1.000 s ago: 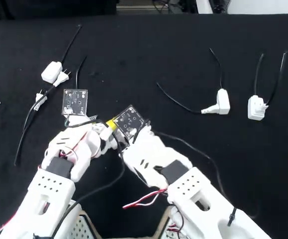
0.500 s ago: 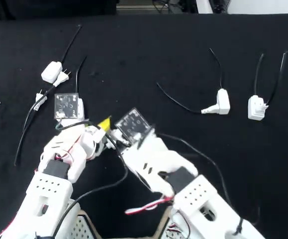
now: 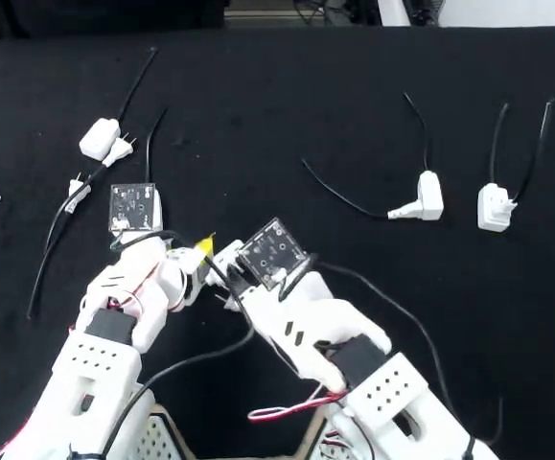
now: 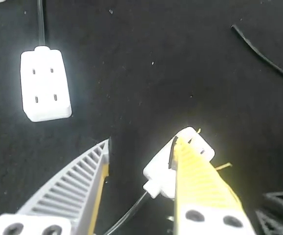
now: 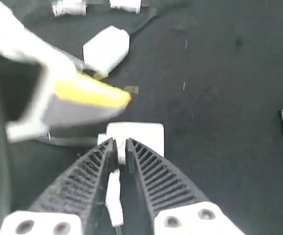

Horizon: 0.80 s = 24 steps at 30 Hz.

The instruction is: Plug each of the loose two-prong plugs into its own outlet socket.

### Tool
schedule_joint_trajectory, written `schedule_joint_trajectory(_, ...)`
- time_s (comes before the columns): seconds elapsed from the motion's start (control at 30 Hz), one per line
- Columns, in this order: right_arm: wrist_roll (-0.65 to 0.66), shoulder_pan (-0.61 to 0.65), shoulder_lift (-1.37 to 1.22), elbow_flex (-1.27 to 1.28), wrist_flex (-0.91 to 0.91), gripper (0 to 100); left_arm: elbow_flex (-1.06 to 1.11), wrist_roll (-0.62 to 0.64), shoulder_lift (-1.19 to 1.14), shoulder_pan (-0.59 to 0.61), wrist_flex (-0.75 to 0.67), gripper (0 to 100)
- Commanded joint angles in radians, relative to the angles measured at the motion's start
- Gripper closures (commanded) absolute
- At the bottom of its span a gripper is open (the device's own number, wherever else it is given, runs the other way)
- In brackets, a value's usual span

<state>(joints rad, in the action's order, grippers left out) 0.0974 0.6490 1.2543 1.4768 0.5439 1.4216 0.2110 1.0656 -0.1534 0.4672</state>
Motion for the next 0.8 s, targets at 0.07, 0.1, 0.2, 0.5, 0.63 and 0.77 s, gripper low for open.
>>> schedule_joint_trajectory(0.07, 0.021, 0.038, -0.113, -0.131, 0.255, 86.8, -0.013, -0.002, 0.012, 0.039, 0.121, 79)
schedule_joint_trajectory(0.1, 0.021, 0.069, -0.14, -0.136, 0.276, 83.6, -0.018, -0.002, 0.012, 0.067, 0.118, 79)
schedule_joint_trajectory(0.2, 0.037, 0.147, -0.226, -0.122, 0.236, 84.0, -0.03, 0.0, 0.012, 0.182, 0.118, 79)
schedule_joint_trajectory(0.5, 0.044, 0.153, -0.45, -0.157, 0.095, 85.8, -0.097, 0.232, 0.012, 0.611, 0.12, 79)
schedule_joint_trajectory(0.63, 0.14, 0.117, -0.561, -0.225, 0.094, 85.8, -0.101, 0.259, 0.012, 0.644, 0.12, 79)
schedule_joint_trajectory(0.77, 0.195, 0.066, -0.684, -0.306, 0.094, 85.8, -0.101, 0.259, 0.012, 0.638, 0.12, 79)
